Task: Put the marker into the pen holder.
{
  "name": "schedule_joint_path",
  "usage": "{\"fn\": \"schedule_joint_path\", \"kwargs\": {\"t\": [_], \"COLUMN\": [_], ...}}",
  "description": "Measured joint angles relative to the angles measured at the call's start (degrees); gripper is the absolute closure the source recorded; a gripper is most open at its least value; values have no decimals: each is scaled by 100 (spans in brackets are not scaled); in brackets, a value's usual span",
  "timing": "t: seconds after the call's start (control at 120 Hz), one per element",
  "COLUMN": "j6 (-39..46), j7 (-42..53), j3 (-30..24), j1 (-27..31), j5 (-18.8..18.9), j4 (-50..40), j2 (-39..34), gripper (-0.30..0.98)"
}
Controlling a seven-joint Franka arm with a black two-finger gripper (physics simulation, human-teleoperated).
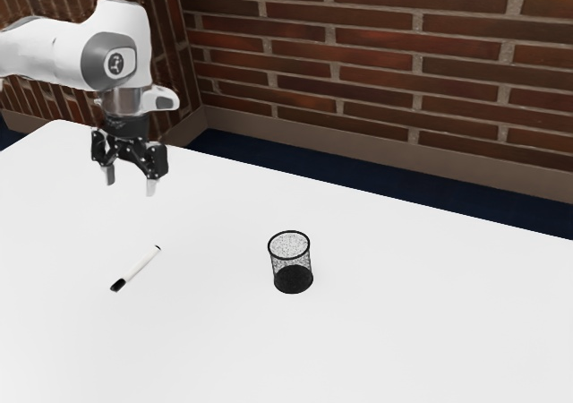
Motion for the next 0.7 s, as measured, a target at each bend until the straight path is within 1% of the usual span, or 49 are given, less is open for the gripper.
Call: {"fn": "schedule_joint_path", "kwargs": {"t": [0.075, 0.15, 0.425, 0.5, 0.567, 0.7], "j6": [692, 1238, 3030, 3341, 3476, 3549], "j7": [210, 395, 976, 1114, 1226, 1414], "j3": [224, 376, 437, 574, 633, 722], "j1": [-12, -7, -19, 0, 6, 6], "j5": [33, 41, 57, -141, -288, -427], "j4": [-538, -748, -1214, -1188, -991, -906], "j2": [265, 637, 1248, 1509, 1722, 1798], "gripper": [0, 0, 0, 0, 0, 1]}}
